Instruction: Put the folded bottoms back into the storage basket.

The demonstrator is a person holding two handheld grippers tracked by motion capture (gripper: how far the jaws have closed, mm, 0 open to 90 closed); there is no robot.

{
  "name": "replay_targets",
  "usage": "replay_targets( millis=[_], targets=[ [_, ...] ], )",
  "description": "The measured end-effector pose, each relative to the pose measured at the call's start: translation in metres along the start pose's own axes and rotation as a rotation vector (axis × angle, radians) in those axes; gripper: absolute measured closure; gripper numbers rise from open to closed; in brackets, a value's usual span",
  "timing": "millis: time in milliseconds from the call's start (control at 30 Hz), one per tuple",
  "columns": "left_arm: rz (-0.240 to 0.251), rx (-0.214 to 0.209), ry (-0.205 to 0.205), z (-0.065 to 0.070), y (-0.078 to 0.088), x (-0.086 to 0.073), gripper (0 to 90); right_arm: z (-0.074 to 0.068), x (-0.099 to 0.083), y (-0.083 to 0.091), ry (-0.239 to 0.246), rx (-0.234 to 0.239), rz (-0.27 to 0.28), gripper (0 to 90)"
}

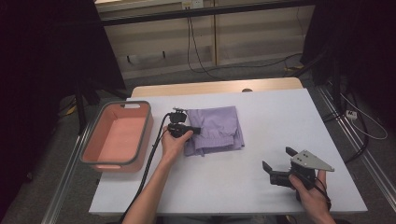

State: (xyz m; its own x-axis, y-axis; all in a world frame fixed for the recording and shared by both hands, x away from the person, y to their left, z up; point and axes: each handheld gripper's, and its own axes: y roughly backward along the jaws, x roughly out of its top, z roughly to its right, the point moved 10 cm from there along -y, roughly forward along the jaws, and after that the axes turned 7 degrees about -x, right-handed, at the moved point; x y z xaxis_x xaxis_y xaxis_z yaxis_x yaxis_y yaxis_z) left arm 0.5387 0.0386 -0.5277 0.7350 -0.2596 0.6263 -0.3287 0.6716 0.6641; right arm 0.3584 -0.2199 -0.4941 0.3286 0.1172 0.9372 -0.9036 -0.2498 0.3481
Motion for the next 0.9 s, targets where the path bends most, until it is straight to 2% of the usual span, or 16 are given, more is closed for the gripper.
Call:
replay_targets(
  millis=[167, 200, 233, 267, 333, 433, 533, 700, 900],
  targets=[
    [0.011, -0.003, 0.022, -0.002, -0.001, 0.001, 78.4, 0.000, 0.000, 0.000, -0.001, 0.002, -0.001, 2.1],
    [0.011, -0.017, 0.032, 0.001, -0.002, 0.001, 78.4, 0.000, 0.000, 0.000, -0.001, 0.002, -0.001, 2.1],
    [0.009, -0.018, 0.014, 0.008, -0.006, 0.000, 82.2, 0.000, 0.000, -0.001, -0.001, 0.001, -0.001, 2.1],
    [0.012, -0.008, 0.009, 0.009, -0.007, 0.000, 84.3, 0.000, 0.000, -0.001, -0.002, 0.002, -0.003, 2.1],
    [0.017, -0.017, 0.011, 0.009, -0.007, 0.000, 87.4, -0.001, 0.000, -0.002, -0.001, 0.003, -0.003, 2.1],
    [0.044, -0.034, 0.031, 0.005, -0.003, 0.002, 88.8, -0.001, 0.000, -0.001, 0.002, 0.006, 0.000, 2.1],
    [0.055, -0.034, 0.025, 0.006, -0.001, 0.004, 89.2, 0.000, 0.000, 0.000, -0.001, 0.006, 0.001, 2.1],
    [0.110, -0.061, 0.032, 0.010, 0.011, 0.015, 89.5, 0.001, 0.000, 0.001, -0.006, 0.002, 0.001, 2.1],
    [0.149, -0.081, 0.003, 0.017, 0.020, 0.022, 89.5, 0.002, 0.000, 0.002, -0.006, -0.005, 0.001, 2.1]
  ],
)
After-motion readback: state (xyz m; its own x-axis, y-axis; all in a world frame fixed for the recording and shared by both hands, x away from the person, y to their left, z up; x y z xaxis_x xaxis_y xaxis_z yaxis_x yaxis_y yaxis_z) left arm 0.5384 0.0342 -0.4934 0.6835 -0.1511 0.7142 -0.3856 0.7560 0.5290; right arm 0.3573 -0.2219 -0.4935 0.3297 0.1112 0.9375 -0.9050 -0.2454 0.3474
